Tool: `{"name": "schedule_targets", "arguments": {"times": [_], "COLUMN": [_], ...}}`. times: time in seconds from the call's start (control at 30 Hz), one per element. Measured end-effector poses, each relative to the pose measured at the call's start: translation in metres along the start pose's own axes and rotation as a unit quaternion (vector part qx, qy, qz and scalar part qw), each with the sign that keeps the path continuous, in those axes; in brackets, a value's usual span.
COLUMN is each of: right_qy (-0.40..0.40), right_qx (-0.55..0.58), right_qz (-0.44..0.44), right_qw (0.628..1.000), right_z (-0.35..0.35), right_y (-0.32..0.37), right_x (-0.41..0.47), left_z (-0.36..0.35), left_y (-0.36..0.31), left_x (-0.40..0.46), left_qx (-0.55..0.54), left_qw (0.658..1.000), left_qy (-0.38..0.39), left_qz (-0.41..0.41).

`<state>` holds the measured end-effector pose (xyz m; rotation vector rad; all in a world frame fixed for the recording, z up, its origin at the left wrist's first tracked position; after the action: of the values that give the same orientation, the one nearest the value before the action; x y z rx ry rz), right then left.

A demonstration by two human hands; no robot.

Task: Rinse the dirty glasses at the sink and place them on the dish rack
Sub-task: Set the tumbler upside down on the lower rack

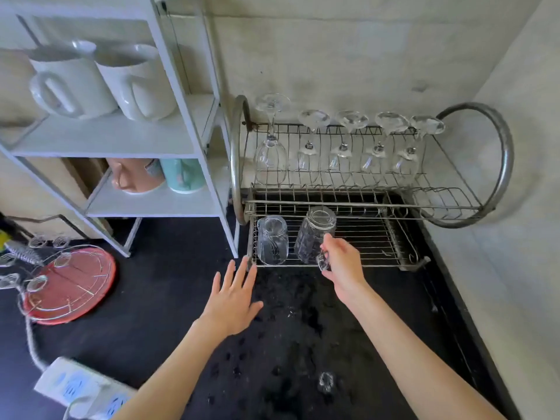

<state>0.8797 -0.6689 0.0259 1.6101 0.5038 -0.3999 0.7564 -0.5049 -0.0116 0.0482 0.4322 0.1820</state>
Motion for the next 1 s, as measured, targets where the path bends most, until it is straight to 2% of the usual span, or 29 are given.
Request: {"name": "schedule_targets", "arguments": {"times": [0.3, 0.47, 0.7, 0.87, 1.0], "right_qy": [0.034, 0.029, 0.067, 0.111, 0.173], "right_qx": [-0.066, -0.107, -0.162, -0.262, -0.355], "right_qz": [0.018, 0.029, 0.041, 0.110, 0.212], "right_qw": [0.997, 0.993, 0.984, 0.952, 0.894], "right_z": [-0.016, -0.016, -0.009, 0.002, 0.009], "right_y": [-0.013, -0.023, -0.018, -0.028, -0.047], "right_x": [0.045, 0.045, 0.044, 0.006, -0.045], "left_z": [-0.007, -0.007, -0.005, 0.004, -0.007], "left_y": [-0.003, -0.004, -0.005, -0.012, -0.027], "left_x": [0.024, 0.025, 0.024, -0.009, -0.069], "left_qx": [-0.014, -0.055, -0.076, -0.045, -0.067], "left_qw": [0.999, 0.997, 0.996, 0.995, 0.985], "left_qy": [0.017, -0.003, 0.003, -0.053, -0.121], "left_qz": [0.049, 0.050, 0.041, 0.069, 0.102]}}
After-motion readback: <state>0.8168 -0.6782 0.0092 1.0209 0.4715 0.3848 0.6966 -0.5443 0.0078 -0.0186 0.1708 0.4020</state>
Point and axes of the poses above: each hand's wrist, its own x-axis towards the middle knuckle, its own z-axis out of the back of the hand, y = z × x, the point moved 2 cm from there along x, towards the middle knuckle, and after that the axes turned 11 degrees about x, right-handed, at the moved point
